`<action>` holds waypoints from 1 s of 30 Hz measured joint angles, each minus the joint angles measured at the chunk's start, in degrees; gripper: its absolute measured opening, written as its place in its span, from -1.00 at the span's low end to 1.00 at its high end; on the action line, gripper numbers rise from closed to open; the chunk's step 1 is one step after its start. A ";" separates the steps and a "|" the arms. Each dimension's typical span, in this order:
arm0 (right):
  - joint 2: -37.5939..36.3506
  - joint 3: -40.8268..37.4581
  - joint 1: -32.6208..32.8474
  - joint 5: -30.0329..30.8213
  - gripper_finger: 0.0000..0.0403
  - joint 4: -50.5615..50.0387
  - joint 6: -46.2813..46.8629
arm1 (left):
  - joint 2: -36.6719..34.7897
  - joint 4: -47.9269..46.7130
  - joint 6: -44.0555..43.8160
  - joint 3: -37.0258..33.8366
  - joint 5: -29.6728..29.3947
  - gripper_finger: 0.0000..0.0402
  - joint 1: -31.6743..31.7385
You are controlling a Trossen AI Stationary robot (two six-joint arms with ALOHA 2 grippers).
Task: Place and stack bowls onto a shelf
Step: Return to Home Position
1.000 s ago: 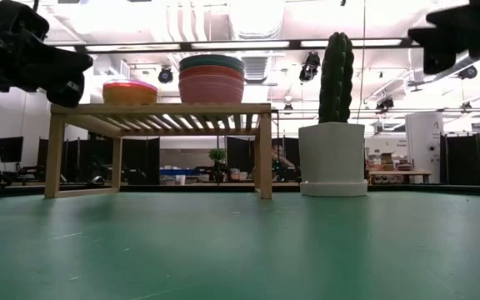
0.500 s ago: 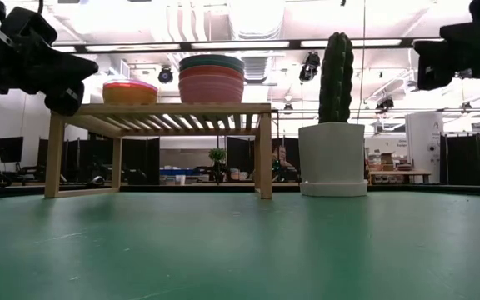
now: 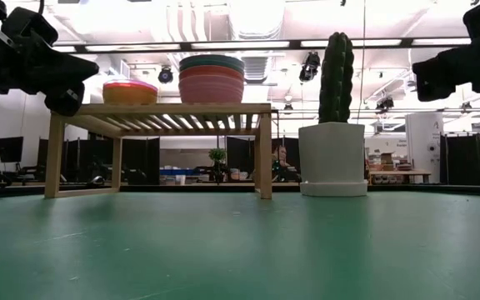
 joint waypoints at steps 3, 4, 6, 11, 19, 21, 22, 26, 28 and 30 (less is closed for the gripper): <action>0.11 0.00 0.00 0.00 -0.18 -0.02 0.00 | 0.12 0.03 0.02 0.02 0.00 -1.00 0.00; 0.11 0.02 0.00 0.00 -0.18 -0.02 0.00 | 0.17 0.03 0.00 0.02 0.00 -1.00 0.00; 0.11 0.02 0.00 0.00 -0.18 -0.03 0.00 | 0.34 0.09 0.00 0.02 0.00 -1.00 0.00; 0.11 0.02 0.00 0.00 -0.18 -0.04 0.00 | 0.64 0.11 0.00 0.04 0.00 -1.00 0.00; 0.13 0.04 0.00 0.00 -0.18 -0.05 0.00 | 0.73 0.14 0.00 0.09 0.02 -1.00 0.00; 0.13 0.04 0.00 0.00 -0.18 -0.07 0.00 | 0.73 0.15 0.00 0.09 0.02 -1.00 0.00; 0.13 0.04 0.00 0.00 -0.18 -0.07 0.00 | 0.73 0.14 0.00 0.09 0.02 -1.00 0.00; 0.13 0.04 0.00 0.00 -0.18 -0.07 0.00 | 0.73 0.16 0.00 0.09 0.04 -1.00 0.00; 0.13 0.04 0.00 0.00 -0.18 -0.07 0.00 | 0.73 0.14 0.00 0.11 0.04 -1.00 0.00; 0.13 0.04 0.00 0.00 -0.18 -0.07 0.00 | 0.73 0.14 0.00 0.11 0.04 -1.00 -0.02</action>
